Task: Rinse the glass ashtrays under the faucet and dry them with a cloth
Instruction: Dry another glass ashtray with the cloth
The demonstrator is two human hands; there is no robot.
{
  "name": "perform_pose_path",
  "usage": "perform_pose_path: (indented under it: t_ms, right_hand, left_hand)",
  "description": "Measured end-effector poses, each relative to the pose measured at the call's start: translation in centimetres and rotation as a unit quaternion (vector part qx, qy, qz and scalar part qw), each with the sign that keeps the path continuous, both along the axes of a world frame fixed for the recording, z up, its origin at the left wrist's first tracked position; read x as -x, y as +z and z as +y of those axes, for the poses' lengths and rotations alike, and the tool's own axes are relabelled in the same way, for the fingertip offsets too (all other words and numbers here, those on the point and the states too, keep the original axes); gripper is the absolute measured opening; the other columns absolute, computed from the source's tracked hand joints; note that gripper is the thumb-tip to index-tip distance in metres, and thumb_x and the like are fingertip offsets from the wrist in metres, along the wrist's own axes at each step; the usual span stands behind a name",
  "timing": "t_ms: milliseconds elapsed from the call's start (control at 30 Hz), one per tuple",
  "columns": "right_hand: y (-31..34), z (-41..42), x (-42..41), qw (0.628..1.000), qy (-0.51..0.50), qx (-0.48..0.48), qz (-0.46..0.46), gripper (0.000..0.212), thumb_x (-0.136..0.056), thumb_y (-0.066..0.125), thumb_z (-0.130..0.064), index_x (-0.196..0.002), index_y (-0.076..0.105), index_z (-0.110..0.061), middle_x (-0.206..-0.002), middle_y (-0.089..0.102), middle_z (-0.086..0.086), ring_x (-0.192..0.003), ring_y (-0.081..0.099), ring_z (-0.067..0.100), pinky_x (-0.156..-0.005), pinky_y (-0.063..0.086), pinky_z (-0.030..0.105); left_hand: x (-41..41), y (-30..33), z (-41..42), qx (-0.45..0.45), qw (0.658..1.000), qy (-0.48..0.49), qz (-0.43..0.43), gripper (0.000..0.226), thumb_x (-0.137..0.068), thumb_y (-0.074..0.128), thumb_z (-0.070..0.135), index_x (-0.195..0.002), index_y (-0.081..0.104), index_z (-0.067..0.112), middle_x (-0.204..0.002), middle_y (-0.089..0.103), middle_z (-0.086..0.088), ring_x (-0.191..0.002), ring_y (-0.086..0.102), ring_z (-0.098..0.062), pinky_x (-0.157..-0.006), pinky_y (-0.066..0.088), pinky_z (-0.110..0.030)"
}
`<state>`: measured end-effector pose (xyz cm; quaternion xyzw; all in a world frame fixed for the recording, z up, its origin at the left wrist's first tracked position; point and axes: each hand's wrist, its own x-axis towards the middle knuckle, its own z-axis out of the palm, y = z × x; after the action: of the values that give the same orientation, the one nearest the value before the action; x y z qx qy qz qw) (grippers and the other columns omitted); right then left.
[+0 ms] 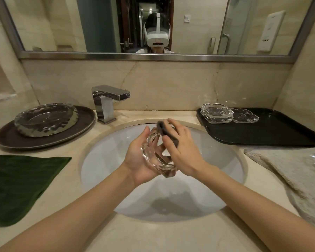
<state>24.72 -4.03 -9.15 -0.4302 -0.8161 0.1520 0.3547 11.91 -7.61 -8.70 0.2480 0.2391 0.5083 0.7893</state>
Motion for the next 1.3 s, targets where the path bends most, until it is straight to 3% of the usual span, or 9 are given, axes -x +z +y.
perform_pose_path:
  t_ms: [267,500,633,800,867,933,1067,1200,1300]
  right_hand:
    - [-0.8,-4.3,2.4,0.987,0.055,-0.107,-0.106,0.075,-0.082,0.013,-0.054,-0.148,0.022,-0.021,-0.155,0.019,-0.004,-0.137,0.011,0.02,-0.104,0.02,0.041]
    - [-1.1,0.2,-0.1,0.998,-0.027,0.058,-0.02,0.062,-0.089,0.016,-0.045,-0.149,0.013,-0.026,-0.156,0.008,0.0,-0.139,0.01,0.024,-0.111,0.01,0.028]
    - [-1.8,-3.7,1.8,0.994,0.026,-0.054,-0.094,0.076,-0.08,0.003,-0.053,-0.149,0.01,-0.023,-0.157,0.008,-0.002,-0.138,0.008,0.02,-0.113,0.012,0.034]
    - [-0.7,-1.0,2.1,0.995,0.009,0.083,0.053,0.061,-0.091,0.016,-0.041,-0.148,0.017,-0.022,-0.154,0.018,0.007,-0.141,0.013,0.019,-0.114,0.012,0.03]
    - [-0.3,-0.4,1.7,0.934,0.018,0.246,0.258,0.045,-0.095,0.029,-0.037,-0.14,0.031,-0.033,-0.13,0.048,0.013,-0.115,0.051,0.025,-0.091,0.046,0.038]
    - [0.2,-0.6,1.2,0.818,0.046,0.404,0.408,0.034,-0.099,0.033,-0.035,-0.13,0.044,-0.025,-0.104,0.061,0.013,-0.079,0.061,0.025,-0.06,0.052,0.033]
    - [1.0,-0.4,0.0,0.643,0.09,0.516,0.558,0.04,-0.097,0.041,-0.038,-0.114,0.06,-0.007,-0.095,0.068,0.01,-0.078,0.066,0.021,-0.087,0.049,0.039]
    - [1.6,-0.5,-0.7,0.671,0.109,0.509,0.527,0.043,-0.094,0.042,-0.037,-0.111,0.06,-0.002,-0.098,0.066,0.017,-0.082,0.065,0.026,-0.076,0.055,0.037]
    - [2.5,-0.6,-1.3,0.686,0.13,0.481,0.53,0.034,-0.091,0.05,-0.028,-0.108,0.063,-0.001,-0.1,0.068,0.018,-0.084,0.068,0.027,-0.074,0.057,0.037]
  left_hand:
    - [1.5,-0.7,1.1,-0.005,0.996,0.076,-0.044,0.051,-0.085,0.047,0.058,-0.12,0.05,0.021,-0.132,0.047,-0.012,-0.131,0.041,-0.029,-0.114,0.026,-0.044]
    - [0.3,-0.4,0.8,-0.068,0.997,-0.012,-0.031,0.057,-0.064,0.065,0.024,-0.119,0.053,0.026,-0.115,0.059,-0.005,-0.088,0.063,-0.033,-0.077,0.051,-0.044]
    - [1.0,-0.1,0.8,-0.057,0.992,0.089,-0.07,0.033,-0.058,0.057,0.015,-0.09,0.066,0.013,-0.086,0.066,-0.011,-0.079,0.068,-0.027,-0.074,0.056,-0.037]
    - [1.2,0.2,1.0,-0.065,0.991,0.079,-0.085,0.054,-0.06,0.059,0.015,-0.112,0.047,0.025,-0.126,0.059,-0.012,-0.096,0.061,-0.032,-0.081,0.05,-0.035]
    - [0.7,0.7,0.8,-0.068,0.99,0.076,-0.099,0.049,-0.067,0.045,0.017,-0.116,0.049,0.024,-0.143,0.043,-0.016,-0.11,0.049,-0.039,-0.092,0.036,-0.038]
    - [0.4,1.2,0.5,-0.083,0.987,0.085,-0.104,0.051,-0.07,0.039,0.017,-0.119,0.05,0.022,-0.139,0.047,-0.018,-0.116,0.052,-0.044,-0.101,0.04,-0.041]
    - [0.1,1.7,0.0,-0.131,0.981,0.138,0.039,0.038,-0.087,0.038,0.014,-0.121,0.054,0.018,-0.127,0.06,-0.012,-0.121,0.055,-0.03,-0.102,0.041,-0.039]
    - [-0.1,1.4,-0.3,-0.184,0.917,0.177,0.306,0.052,-0.076,0.059,0.047,-0.121,0.058,0.022,-0.103,0.067,0.004,-0.07,0.063,-0.009,-0.058,0.046,-0.021]
    - [-0.1,0.2,0.2,-0.201,0.872,0.205,0.397,0.053,-0.087,0.046,0.057,-0.123,0.059,0.019,-0.114,0.065,-0.003,-0.086,0.061,-0.017,-0.062,0.05,-0.022]
